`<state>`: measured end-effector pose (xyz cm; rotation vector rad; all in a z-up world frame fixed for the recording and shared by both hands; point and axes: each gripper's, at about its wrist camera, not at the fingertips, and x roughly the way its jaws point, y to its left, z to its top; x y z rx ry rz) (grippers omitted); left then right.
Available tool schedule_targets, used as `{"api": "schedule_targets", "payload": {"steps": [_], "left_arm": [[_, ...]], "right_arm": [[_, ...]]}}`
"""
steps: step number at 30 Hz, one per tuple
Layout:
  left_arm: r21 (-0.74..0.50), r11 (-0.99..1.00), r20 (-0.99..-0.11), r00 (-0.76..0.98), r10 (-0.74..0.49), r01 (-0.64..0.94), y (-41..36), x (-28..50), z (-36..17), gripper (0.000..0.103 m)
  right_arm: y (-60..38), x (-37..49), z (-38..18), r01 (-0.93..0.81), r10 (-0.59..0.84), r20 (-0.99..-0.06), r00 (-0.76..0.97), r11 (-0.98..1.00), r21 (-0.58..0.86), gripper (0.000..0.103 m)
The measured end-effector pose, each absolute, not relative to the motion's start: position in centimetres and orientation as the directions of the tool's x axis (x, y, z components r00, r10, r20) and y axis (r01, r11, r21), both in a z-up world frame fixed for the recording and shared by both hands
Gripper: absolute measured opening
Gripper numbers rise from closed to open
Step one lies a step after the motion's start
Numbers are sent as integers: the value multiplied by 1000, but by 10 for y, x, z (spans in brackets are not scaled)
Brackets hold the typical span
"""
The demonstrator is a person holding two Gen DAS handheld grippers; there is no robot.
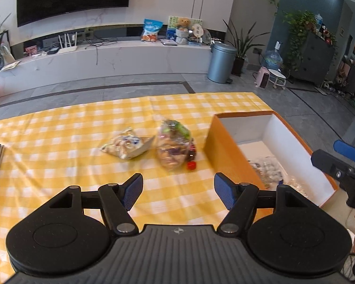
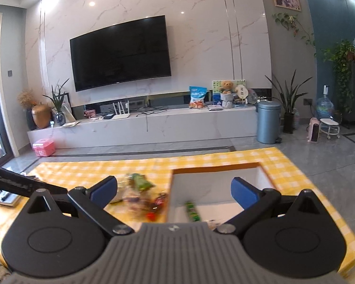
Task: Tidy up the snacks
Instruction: 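Withdraw both open tools from the box toward the snacks on the table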
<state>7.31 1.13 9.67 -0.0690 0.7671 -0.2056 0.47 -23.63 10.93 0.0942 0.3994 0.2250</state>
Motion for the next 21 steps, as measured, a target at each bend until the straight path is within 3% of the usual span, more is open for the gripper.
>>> {"api": "schedule_targets", "payload": {"steps": [10,14,21], "left_arm": [[-216,972,-674,706,-218,93,63,86,70,81],[-225,973,-680,707,-195,52,80,93,50,80],[-232,970,-678,704,-210,67,101,111,19,79]], "right_arm": [[-172,20,92,-195,269,-432,861,958,208,99],[-153,37,83,-174,238,-468,851,969,176,84],[-123,72,64,-167,236,-525,818,970,177,87]]}}
